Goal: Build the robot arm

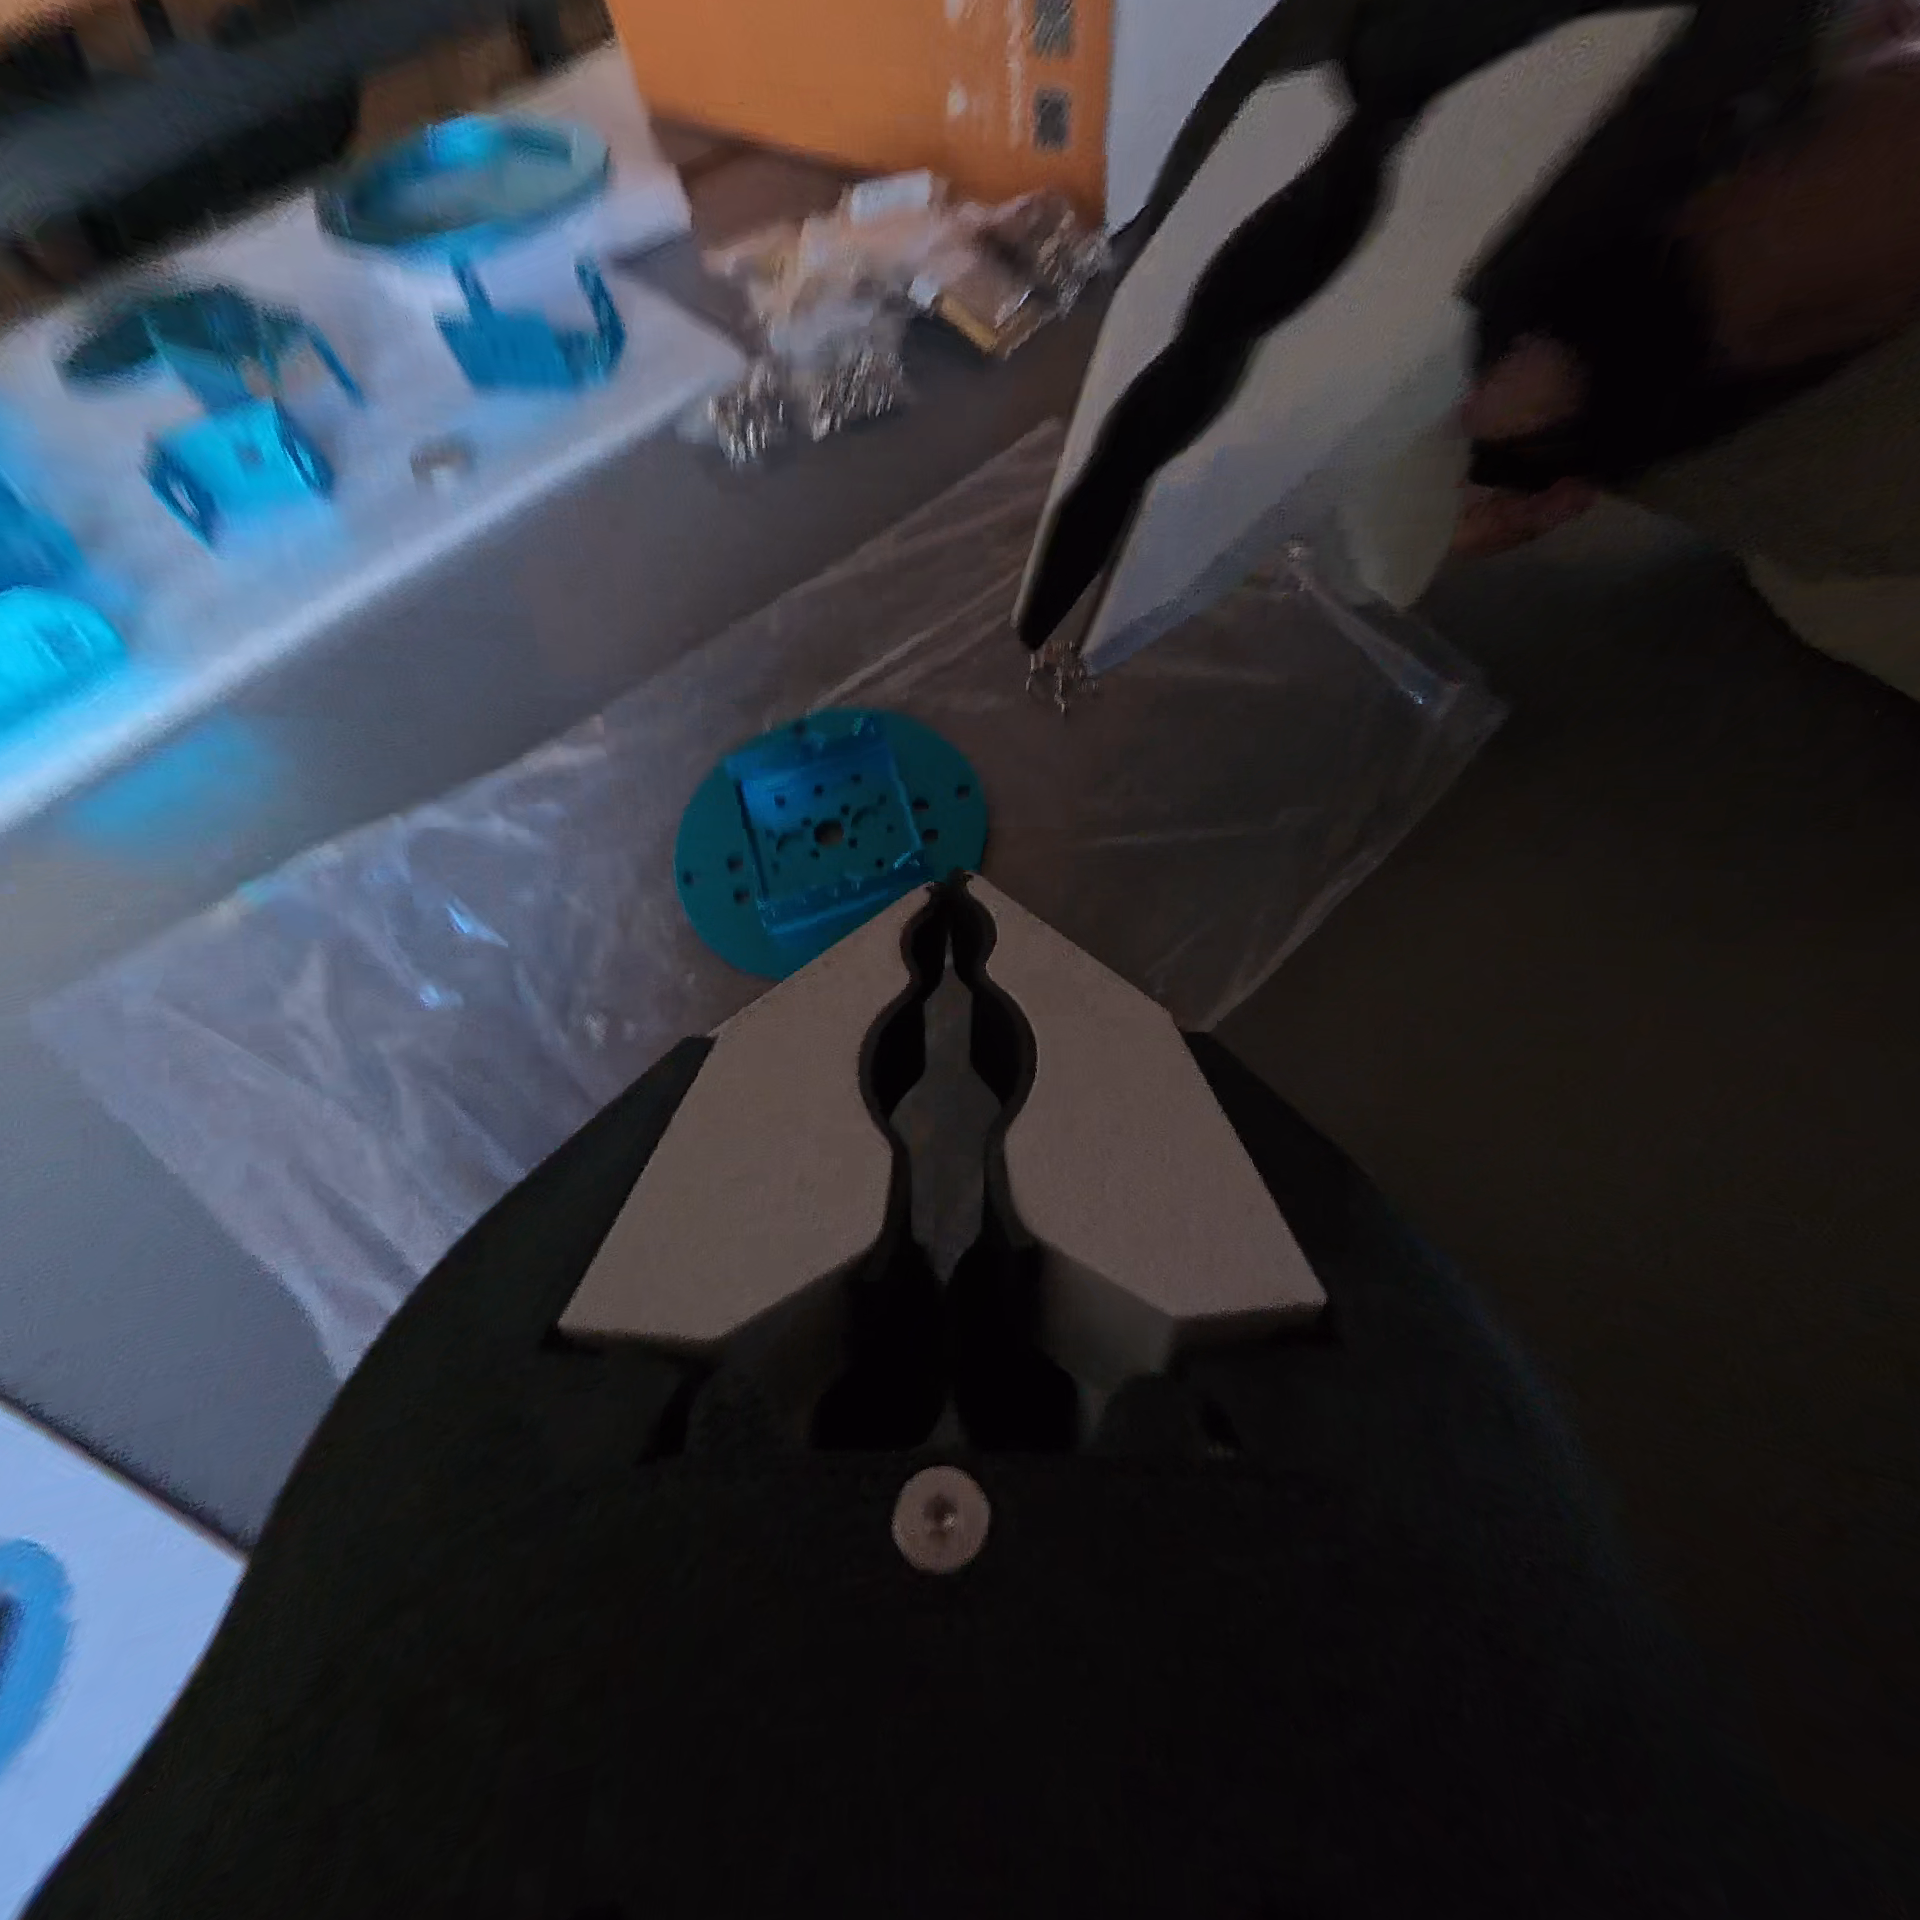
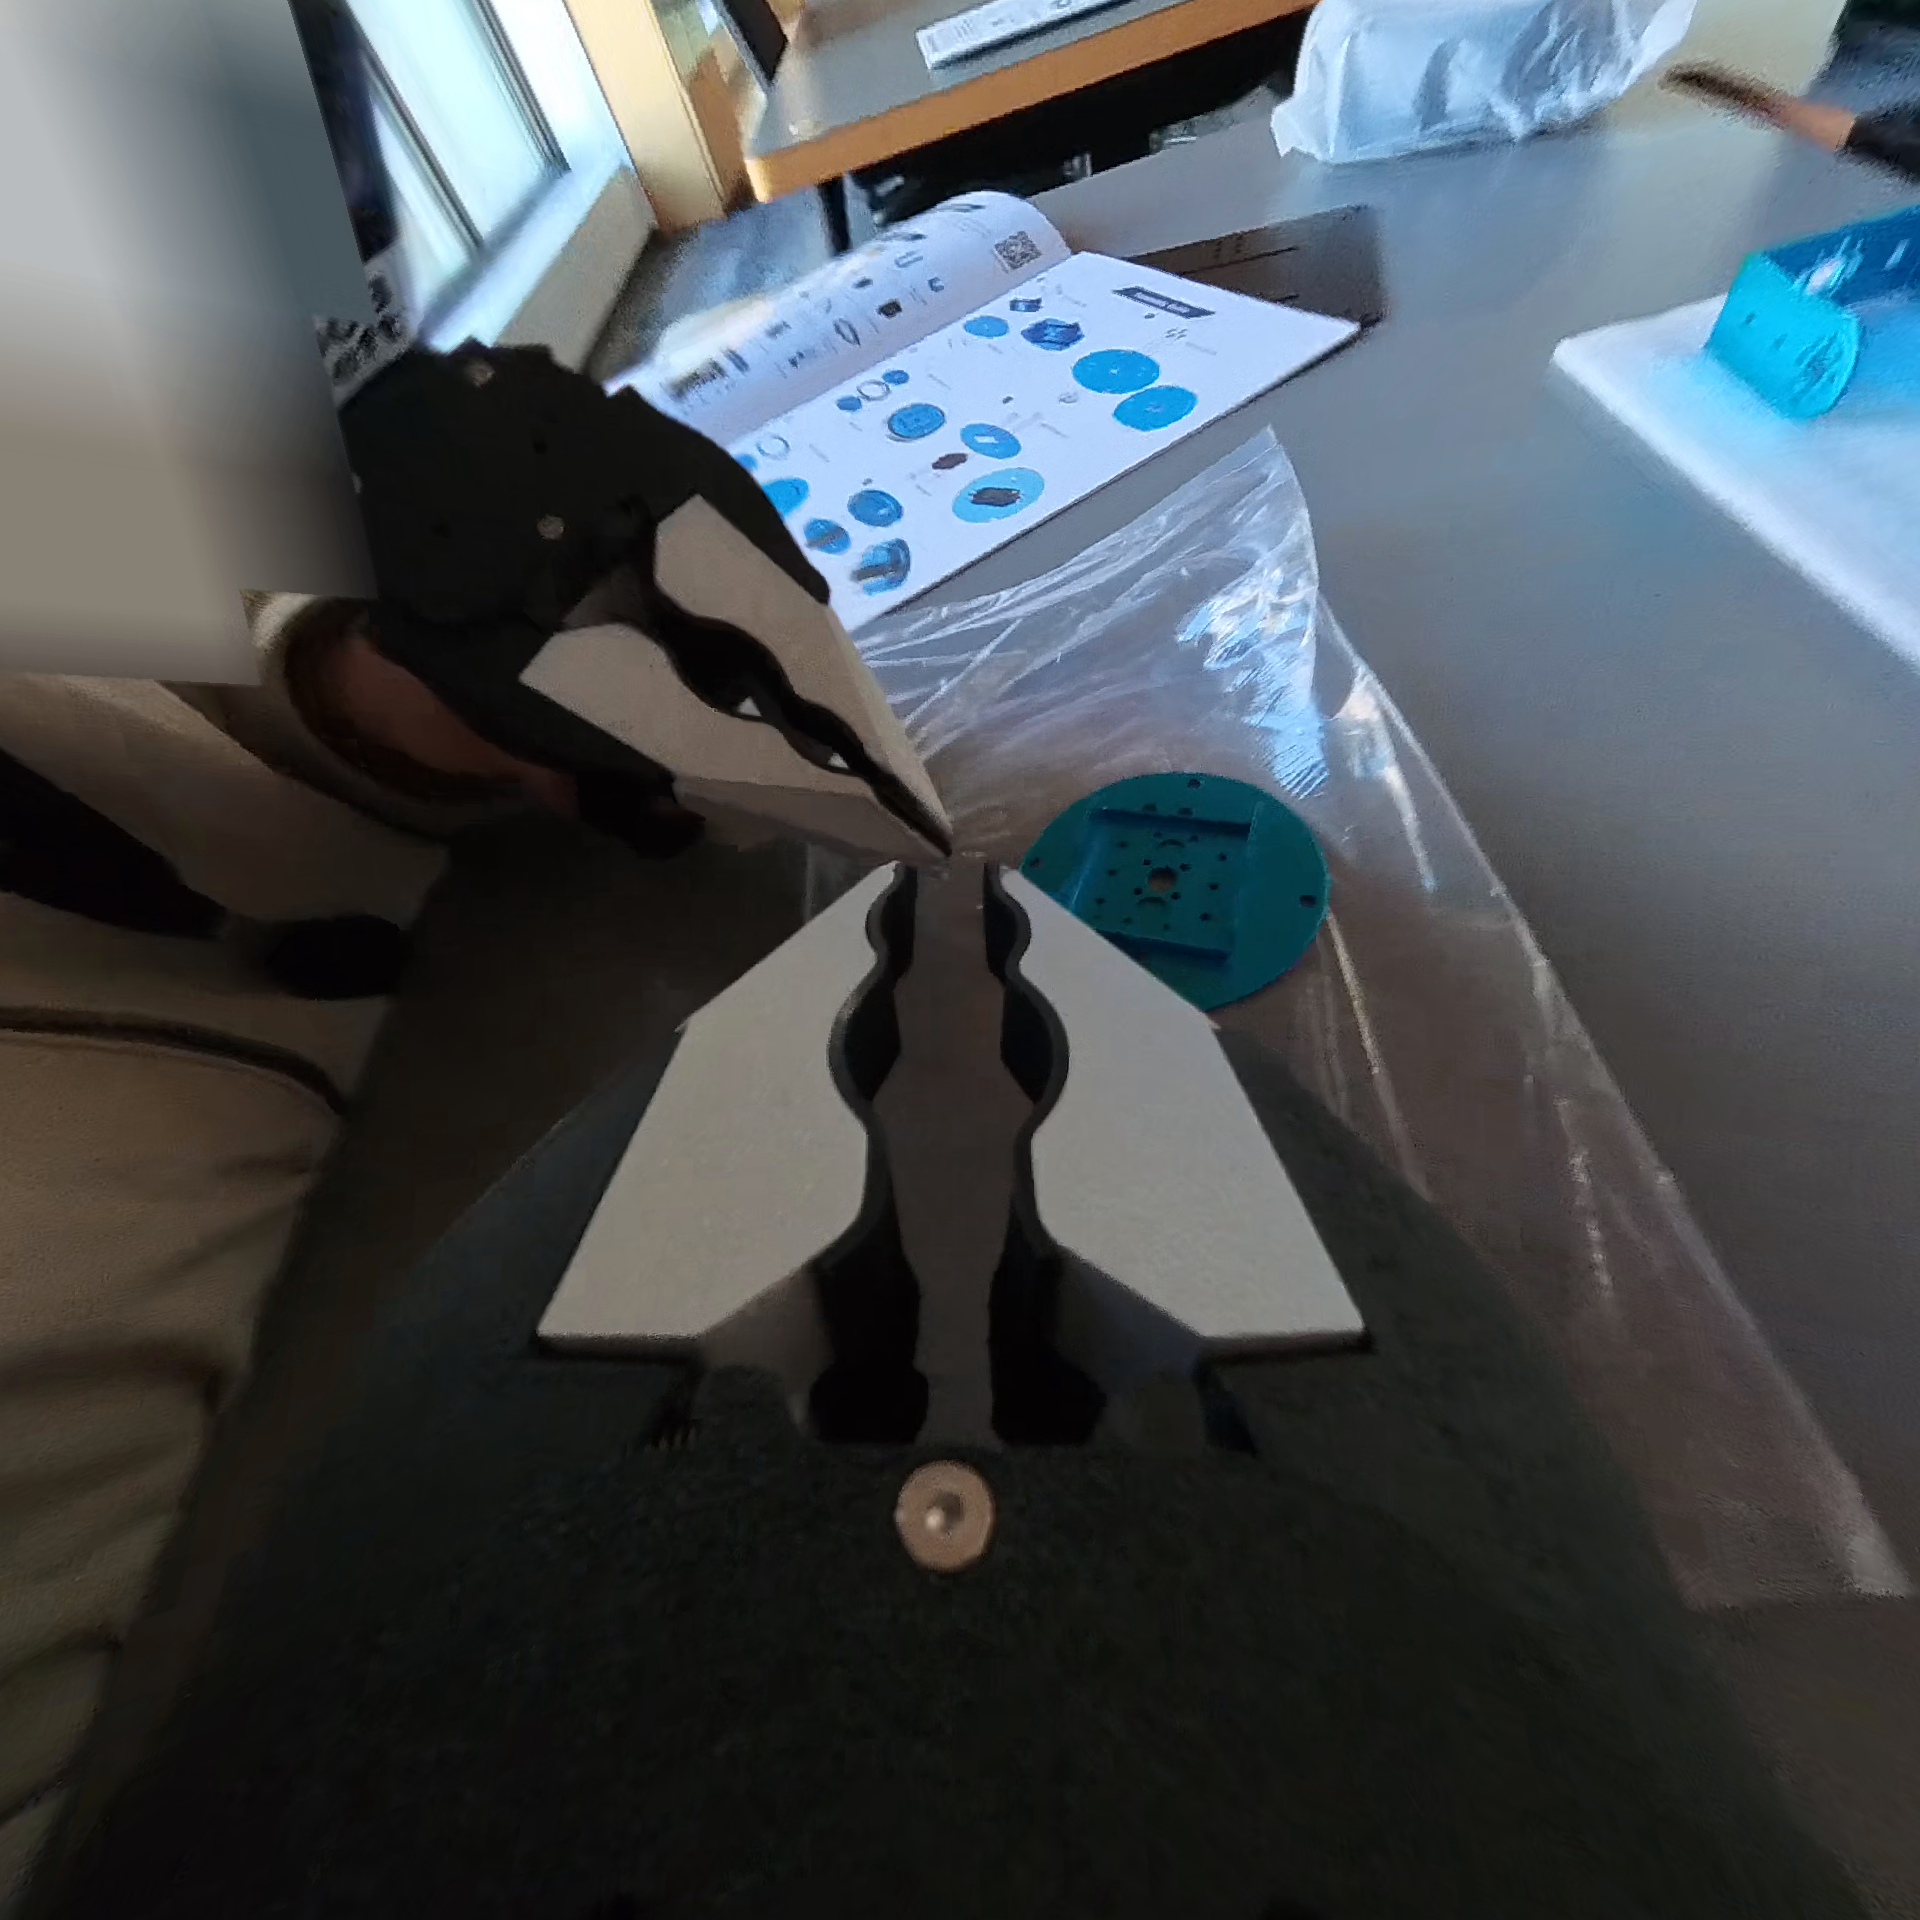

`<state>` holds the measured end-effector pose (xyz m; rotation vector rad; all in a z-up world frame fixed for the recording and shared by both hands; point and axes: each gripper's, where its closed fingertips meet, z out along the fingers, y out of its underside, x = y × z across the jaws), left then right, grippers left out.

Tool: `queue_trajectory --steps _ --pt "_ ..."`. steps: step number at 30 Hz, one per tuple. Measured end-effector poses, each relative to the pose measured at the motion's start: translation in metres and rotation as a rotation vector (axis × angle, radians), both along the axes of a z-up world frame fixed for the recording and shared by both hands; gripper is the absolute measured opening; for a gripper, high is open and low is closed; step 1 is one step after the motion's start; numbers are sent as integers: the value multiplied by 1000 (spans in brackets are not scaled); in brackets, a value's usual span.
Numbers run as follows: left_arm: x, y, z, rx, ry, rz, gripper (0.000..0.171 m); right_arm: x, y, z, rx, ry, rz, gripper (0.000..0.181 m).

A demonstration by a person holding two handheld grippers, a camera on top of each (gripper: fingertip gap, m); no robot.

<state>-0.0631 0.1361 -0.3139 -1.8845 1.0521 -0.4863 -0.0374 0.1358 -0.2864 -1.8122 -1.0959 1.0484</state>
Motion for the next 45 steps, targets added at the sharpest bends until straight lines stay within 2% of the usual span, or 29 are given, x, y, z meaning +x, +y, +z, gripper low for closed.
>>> queue_trajectory --steps 3,5,7,10,12,14,17,24,29,35,39,42,45 --pt "0 -3 24 210 17 -126 0 -3 -5 5 -258 136 40 16" --pt "-2 -6 32 304 52 -209 0 -6 -10 1 -375 156 76 21" --pt "-9 -4 26 318 119 -245 0 -2 -6 -11 -324 76 50 21" --pt "-17 -10 2 132 158 -278 0 -3 -5 -15 -201 -14 39 22" --pt "-17 -17 -8 47 146 -307 12 -12 -10 -23 -79 -127 61 20" --pt "-21 -9 -13 59 183 -281 24 -22 -10 -30 30 -210 43 17" --pt "-27 -2 -12 38 194 -257 24 -39 -8 -34 92 -254 16 7" --pt "-44 -5 2 -16 59 -158 23 -42 -2 -59 155 -434 -16 6" --pt "-48 -11 8 -92 -62 -96 20 -41 -2 -61 190 -448 -27 1" --pt "-39 -11 17 -362 -348 -44 19 -41 -2 -60 269 -467 -9 0" --pt "-35 -7 29 -553 -568 -50 19 -47 -6 -33 428 -369 -8 0" --pt "-34 -12 37 -670 -686 -107 17 -52 -10 -1 536 -233 -20 0" --pt "-32 -19 53 -766 -827 -192 15 -56 -20 27 566 -65 -14 0"
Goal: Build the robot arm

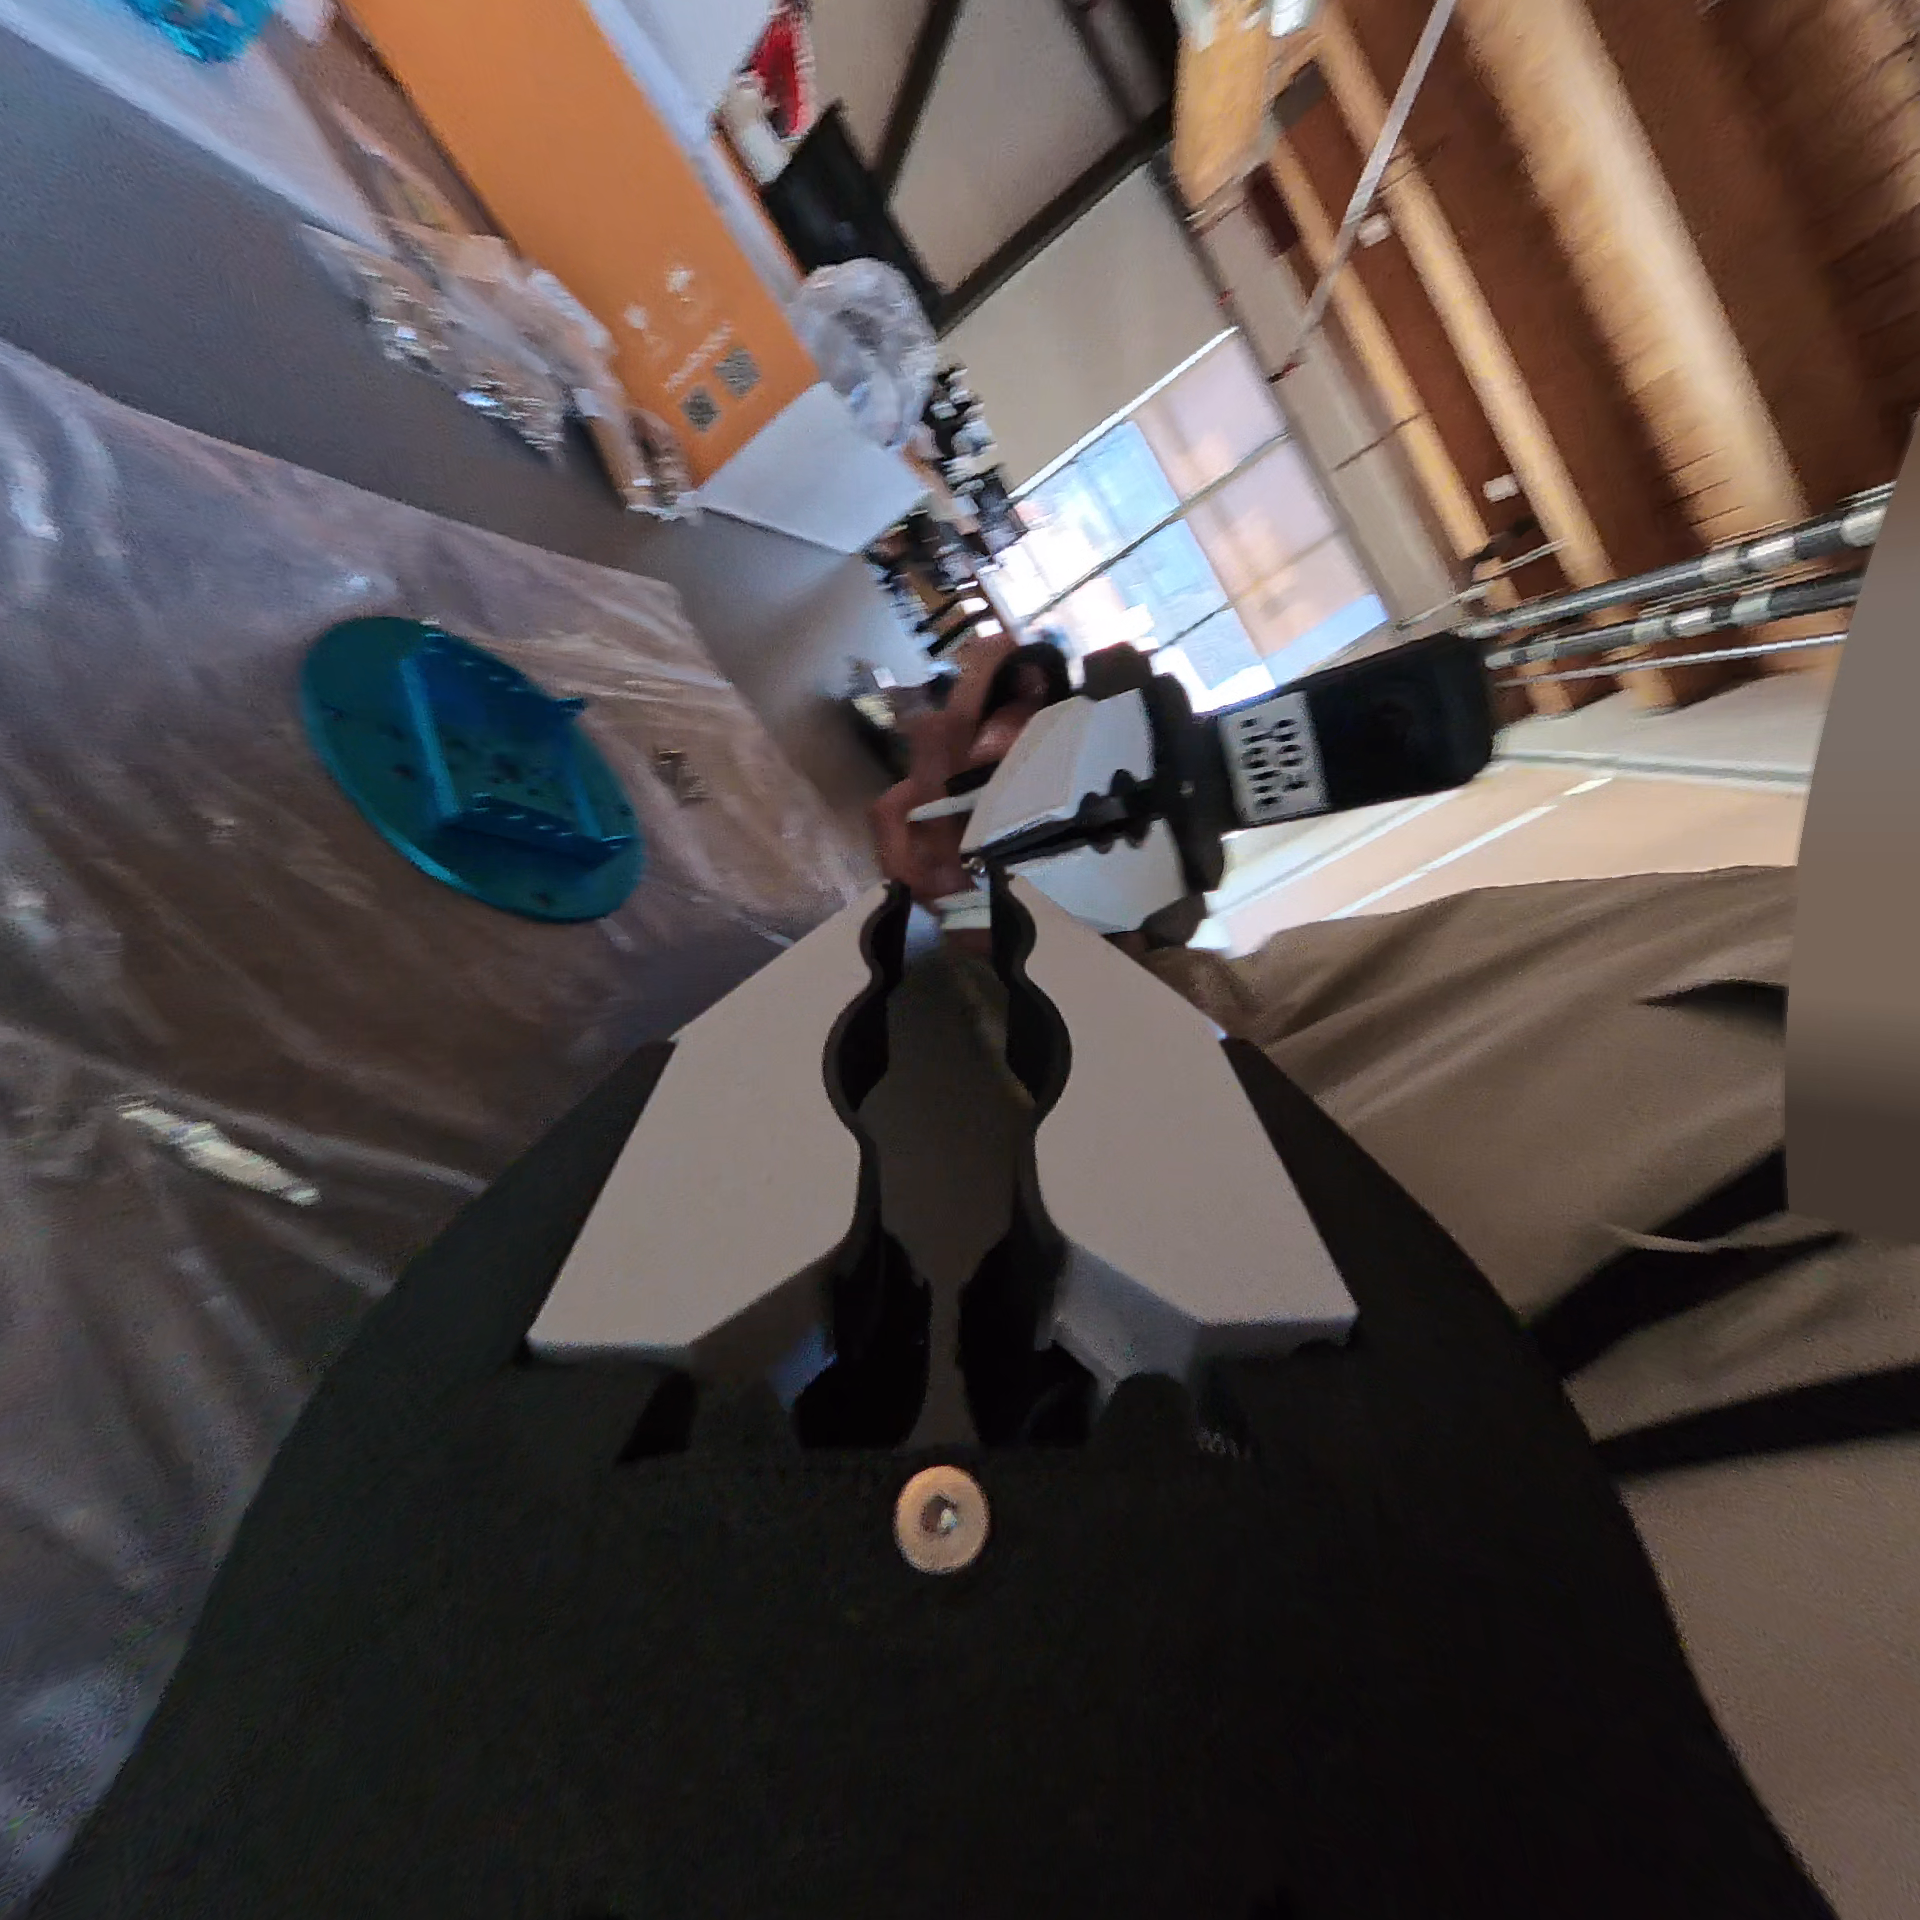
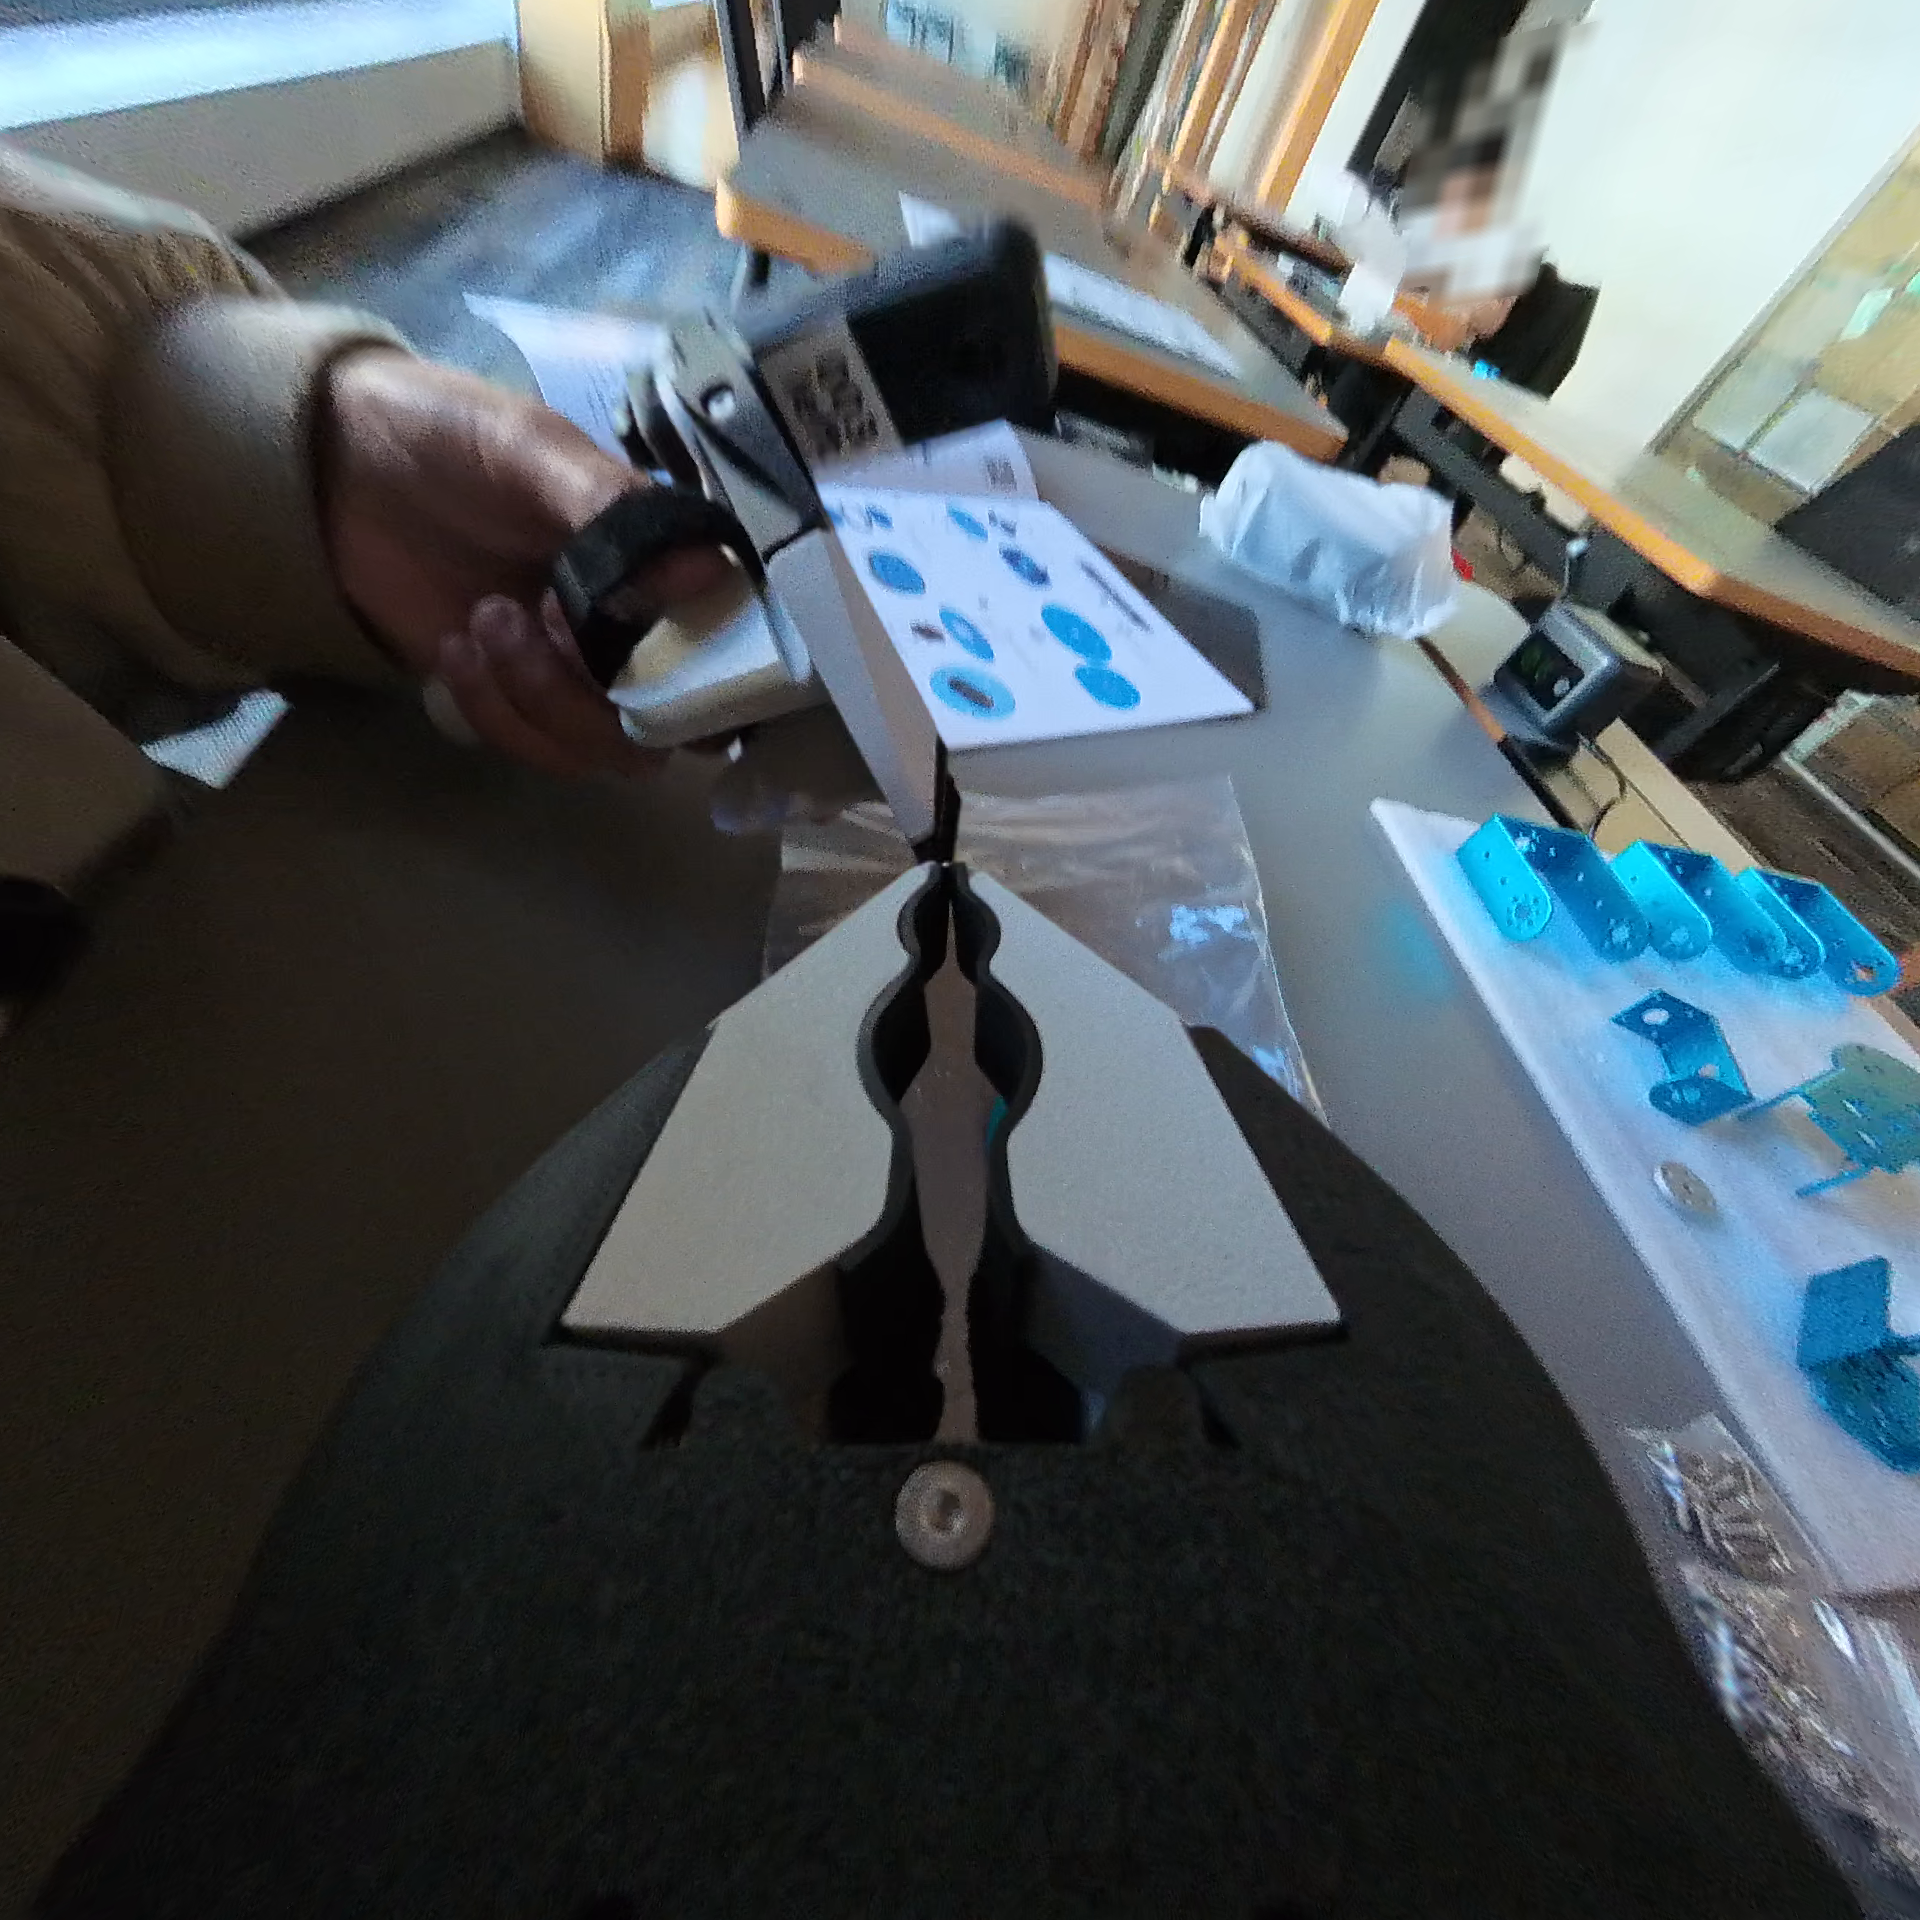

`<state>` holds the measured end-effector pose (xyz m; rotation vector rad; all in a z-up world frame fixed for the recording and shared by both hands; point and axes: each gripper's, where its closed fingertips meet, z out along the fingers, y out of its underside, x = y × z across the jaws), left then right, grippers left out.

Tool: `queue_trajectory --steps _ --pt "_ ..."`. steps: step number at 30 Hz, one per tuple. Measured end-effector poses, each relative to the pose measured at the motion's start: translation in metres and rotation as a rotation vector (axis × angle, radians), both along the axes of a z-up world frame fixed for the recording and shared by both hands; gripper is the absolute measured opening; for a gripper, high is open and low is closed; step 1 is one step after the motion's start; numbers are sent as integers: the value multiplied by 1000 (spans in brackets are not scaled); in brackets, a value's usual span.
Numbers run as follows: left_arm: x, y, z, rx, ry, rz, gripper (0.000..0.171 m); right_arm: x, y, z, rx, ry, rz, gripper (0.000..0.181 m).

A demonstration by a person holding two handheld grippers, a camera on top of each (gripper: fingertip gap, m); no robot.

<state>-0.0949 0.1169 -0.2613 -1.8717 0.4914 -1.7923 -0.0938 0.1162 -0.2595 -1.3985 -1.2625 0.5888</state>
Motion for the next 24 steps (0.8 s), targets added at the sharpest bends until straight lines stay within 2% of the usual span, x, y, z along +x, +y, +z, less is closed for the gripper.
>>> queue_trajectory --steps 4,12,14,20,24 --pt "0 -7 19 -75 -171 -61 12 -2 -9 19 -33 127 54 0" --pt "4 -19 36 -206 -354 -170 9 -4 -17 29 -14 164 90 0" --pt "4 -20 37 -226 -378 -181 4 -3 -17 32 -27 184 96 0" --pt "6 -23 41 -249 -410 -198 3 -1 -21 35 -52 216 130 0" --pt "7 -25 41 -241 -412 -206 2 -1 -24 35 -177 273 189 0"
